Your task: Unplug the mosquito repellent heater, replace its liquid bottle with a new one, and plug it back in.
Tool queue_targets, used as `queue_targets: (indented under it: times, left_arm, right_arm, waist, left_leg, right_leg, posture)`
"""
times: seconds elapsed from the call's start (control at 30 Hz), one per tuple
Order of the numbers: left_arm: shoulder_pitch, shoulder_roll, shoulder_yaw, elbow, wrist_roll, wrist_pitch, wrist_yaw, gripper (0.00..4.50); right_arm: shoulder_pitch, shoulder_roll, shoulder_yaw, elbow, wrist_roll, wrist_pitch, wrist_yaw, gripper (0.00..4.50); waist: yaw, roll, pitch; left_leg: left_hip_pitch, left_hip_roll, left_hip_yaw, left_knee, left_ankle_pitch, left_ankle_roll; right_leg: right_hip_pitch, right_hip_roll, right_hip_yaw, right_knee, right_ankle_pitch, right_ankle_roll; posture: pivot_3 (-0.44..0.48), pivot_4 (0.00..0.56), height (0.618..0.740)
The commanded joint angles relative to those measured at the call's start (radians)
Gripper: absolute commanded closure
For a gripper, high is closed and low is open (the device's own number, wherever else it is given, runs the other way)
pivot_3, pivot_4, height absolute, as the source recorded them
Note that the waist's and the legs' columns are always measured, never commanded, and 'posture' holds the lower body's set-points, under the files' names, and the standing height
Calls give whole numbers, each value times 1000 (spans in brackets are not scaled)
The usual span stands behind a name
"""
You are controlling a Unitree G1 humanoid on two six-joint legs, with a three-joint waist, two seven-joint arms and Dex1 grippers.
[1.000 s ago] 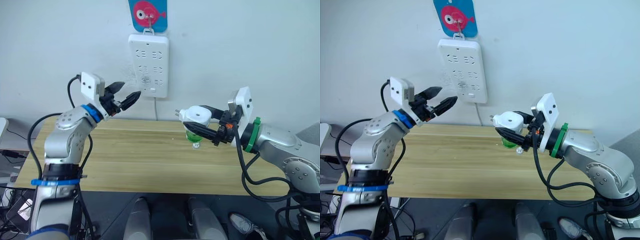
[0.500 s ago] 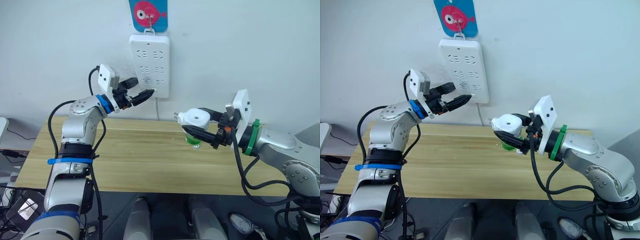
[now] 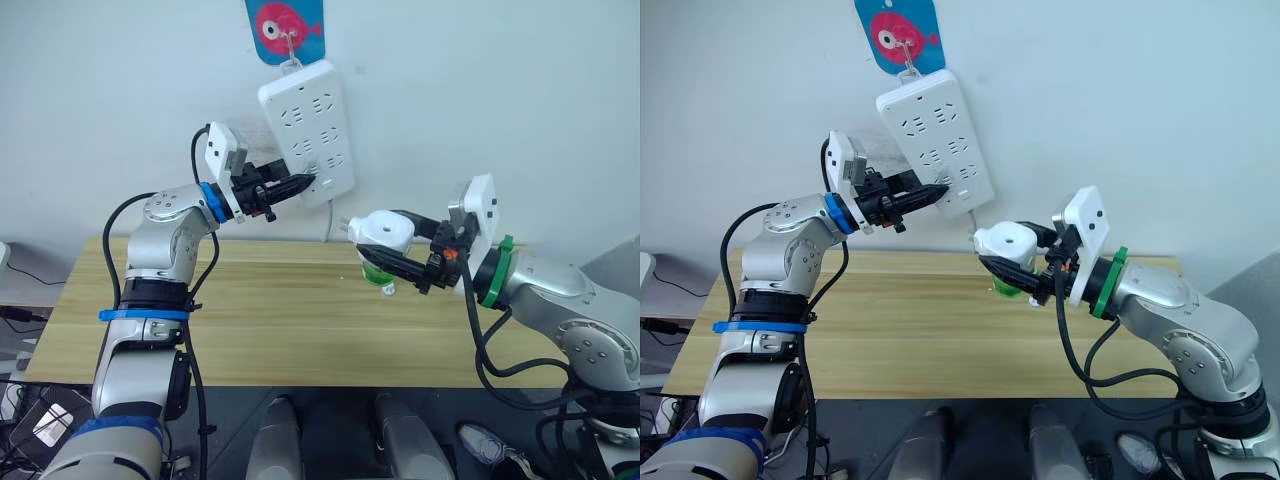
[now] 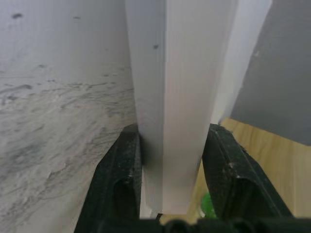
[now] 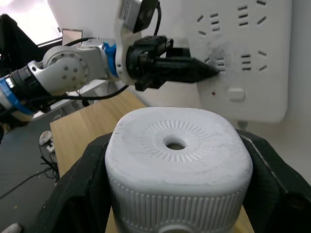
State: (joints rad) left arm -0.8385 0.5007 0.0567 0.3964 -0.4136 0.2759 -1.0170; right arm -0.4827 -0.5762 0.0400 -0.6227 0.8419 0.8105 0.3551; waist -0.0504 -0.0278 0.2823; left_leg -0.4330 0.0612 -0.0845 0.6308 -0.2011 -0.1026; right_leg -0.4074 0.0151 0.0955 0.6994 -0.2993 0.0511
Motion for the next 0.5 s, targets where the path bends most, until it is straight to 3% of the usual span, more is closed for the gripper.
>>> queue_targets:
  times: [0.03, 0.27, 0.5]
  left_arm:
    - [-19, 2, 15, -11, 22, -1, 44, 3102]
    - [22, 9, 9, -109, 10, 76, 61, 3135]
    - [49, 14, 8, -154, 14, 110, 80, 3163]
  right_arm:
    - [-58, 46, 47, 12, -114, -27, -70, 1448]
    - [-164, 189, 132, 86, -298, -20, -189, 1448]
    - [-179, 257, 152, 121, -419, -83, -179, 1448]
  waist:
    - [-1, 0, 0]
    - [2, 0, 0]
    - [2, 0, 0]
  left_leg:
    - [0, 0, 0, 0, 0, 0]
    - [0, 0, -1, 0, 1, 0]
    - [0, 0, -1, -1, 1, 0]
  right_leg:
    - [0, 0, 0, 0, 0, 0]
    - [0, 0, 0, 0, 0, 0]
    - [0, 0, -1, 0, 0, 0]
  posture:
    - [-69, 240, 735]
    - [-64, 243, 735]
    - [-48, 240, 735]
